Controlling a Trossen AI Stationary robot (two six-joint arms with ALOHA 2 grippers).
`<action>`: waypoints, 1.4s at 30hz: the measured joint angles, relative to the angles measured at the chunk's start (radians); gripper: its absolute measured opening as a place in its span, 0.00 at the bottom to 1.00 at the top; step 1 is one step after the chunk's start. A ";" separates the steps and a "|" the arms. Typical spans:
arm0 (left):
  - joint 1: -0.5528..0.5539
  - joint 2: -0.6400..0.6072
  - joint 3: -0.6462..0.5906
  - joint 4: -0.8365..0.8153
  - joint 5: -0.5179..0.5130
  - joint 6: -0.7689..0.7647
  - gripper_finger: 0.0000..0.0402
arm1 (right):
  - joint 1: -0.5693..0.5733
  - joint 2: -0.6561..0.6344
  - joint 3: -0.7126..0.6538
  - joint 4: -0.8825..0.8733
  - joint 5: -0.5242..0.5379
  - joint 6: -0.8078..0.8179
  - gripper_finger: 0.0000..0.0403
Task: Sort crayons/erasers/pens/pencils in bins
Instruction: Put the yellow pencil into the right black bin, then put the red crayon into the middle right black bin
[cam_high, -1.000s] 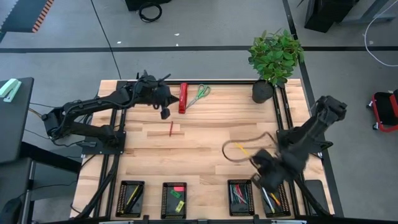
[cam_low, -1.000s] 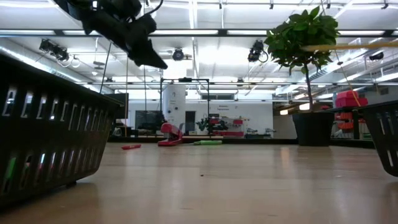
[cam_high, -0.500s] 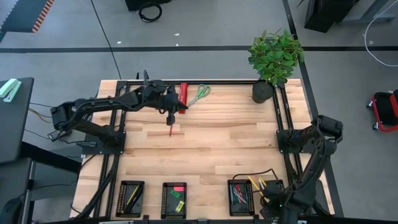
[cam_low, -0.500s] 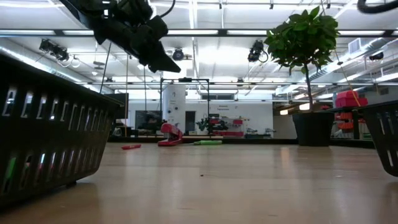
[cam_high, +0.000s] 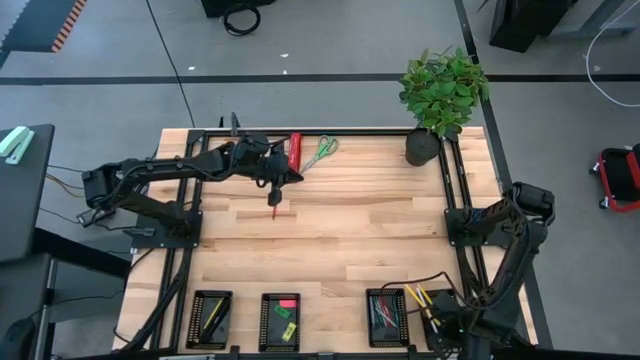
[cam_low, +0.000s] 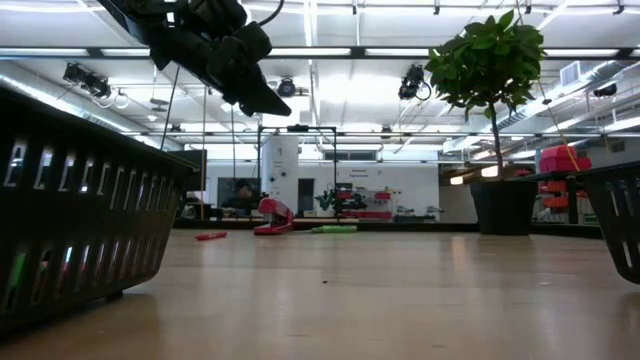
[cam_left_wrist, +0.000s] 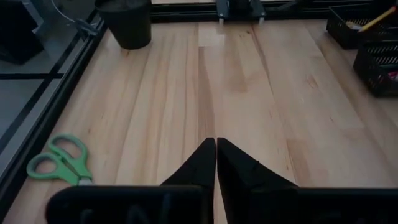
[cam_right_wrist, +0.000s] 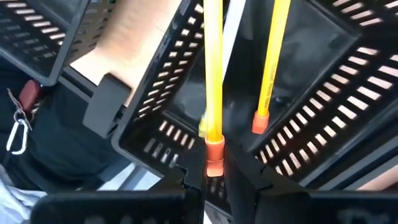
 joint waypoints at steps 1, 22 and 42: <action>0.000 0.000 0.000 -0.002 0.000 0.000 0.06 | 0.002 0.000 0.000 0.001 0.001 -0.005 0.13; 0.009 0.000 0.000 -0.173 -0.508 -0.272 0.15 | 0.005 0.000 0.000 -0.051 0.005 -0.018 0.23; 0.023 0.281 0.000 -0.374 -0.488 -0.567 0.49 | -0.020 0.000 -0.001 -0.089 -0.003 -0.143 0.23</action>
